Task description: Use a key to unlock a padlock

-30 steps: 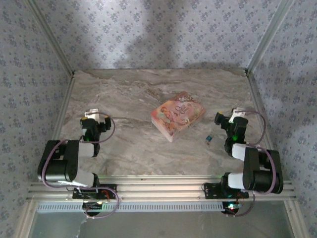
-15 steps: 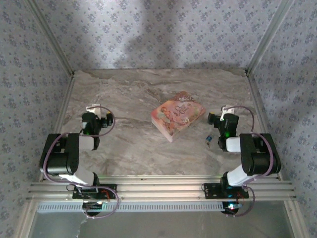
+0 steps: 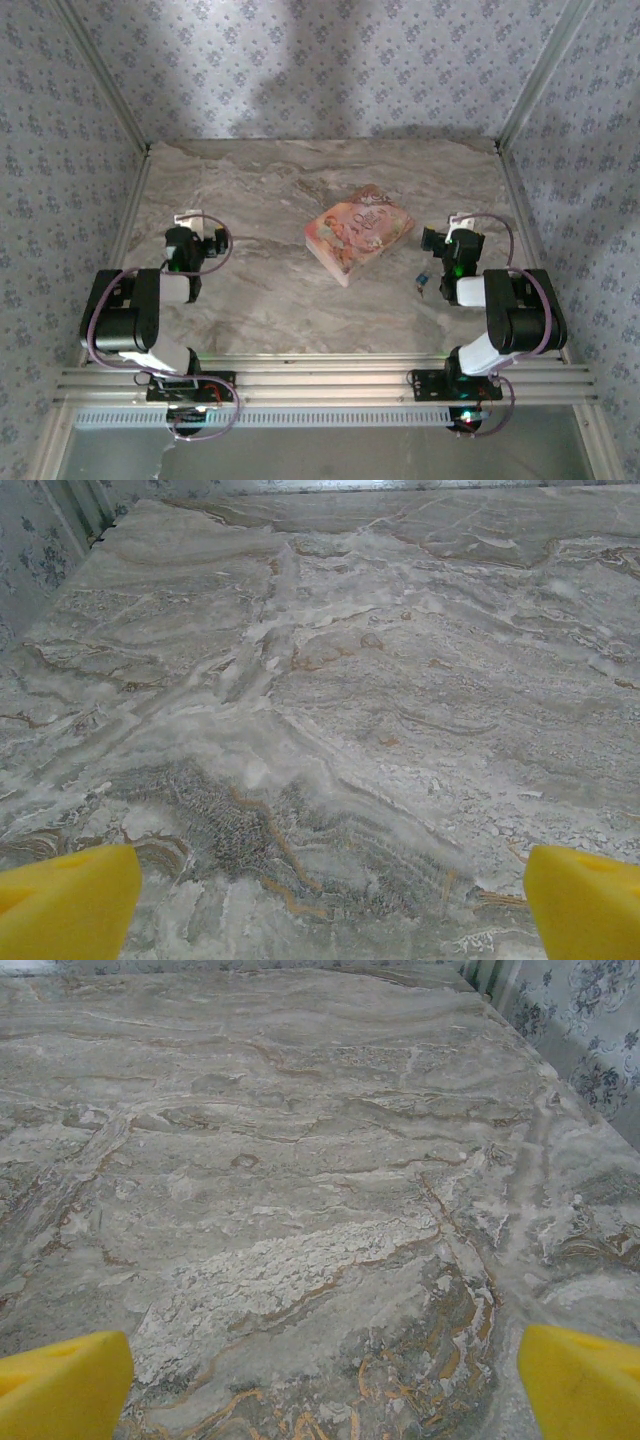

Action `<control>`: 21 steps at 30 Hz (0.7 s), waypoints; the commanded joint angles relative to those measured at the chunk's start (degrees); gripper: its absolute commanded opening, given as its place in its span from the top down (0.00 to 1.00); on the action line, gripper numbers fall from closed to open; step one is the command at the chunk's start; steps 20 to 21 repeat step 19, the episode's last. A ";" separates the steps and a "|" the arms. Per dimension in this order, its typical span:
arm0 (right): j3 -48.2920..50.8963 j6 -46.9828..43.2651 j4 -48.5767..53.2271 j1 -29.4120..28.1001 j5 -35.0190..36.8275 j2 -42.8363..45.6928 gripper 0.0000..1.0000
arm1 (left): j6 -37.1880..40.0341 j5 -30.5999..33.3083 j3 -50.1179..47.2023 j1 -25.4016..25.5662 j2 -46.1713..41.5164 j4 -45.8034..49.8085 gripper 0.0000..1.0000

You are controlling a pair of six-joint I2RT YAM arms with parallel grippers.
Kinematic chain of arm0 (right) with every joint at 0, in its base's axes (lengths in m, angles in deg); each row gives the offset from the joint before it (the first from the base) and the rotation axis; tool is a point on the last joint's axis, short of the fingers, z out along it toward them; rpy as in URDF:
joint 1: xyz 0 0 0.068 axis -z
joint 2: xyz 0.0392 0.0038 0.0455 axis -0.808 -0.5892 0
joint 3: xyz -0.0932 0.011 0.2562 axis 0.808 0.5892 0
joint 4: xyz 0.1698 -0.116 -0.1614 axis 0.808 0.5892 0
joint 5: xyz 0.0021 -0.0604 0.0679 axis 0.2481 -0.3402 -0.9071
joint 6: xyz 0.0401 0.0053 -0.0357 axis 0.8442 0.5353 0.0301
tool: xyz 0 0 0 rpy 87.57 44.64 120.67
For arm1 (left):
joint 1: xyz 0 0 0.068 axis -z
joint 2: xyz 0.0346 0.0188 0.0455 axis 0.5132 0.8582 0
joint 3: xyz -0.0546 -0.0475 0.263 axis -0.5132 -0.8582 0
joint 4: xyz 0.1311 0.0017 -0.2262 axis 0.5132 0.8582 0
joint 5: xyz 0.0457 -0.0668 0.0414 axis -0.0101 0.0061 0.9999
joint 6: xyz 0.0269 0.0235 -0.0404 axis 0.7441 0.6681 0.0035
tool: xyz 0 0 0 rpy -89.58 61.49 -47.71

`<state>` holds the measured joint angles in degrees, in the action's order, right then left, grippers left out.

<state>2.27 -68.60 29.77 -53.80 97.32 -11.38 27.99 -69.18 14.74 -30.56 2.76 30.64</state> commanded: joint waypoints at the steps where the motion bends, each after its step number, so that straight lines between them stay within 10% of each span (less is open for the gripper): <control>1: -0.59 -1.04 -1.24 -0.10 1.41 0.12 0.00 | -0.36 -1.07 0.99 -0.32 -0.07 0.24 0.02; 21: -1.19 -1.58 -0.18 0.33 -1.88 0.00 0.00 | -0.36 -1.07 1.01 -0.32 -0.07 0.29 0.02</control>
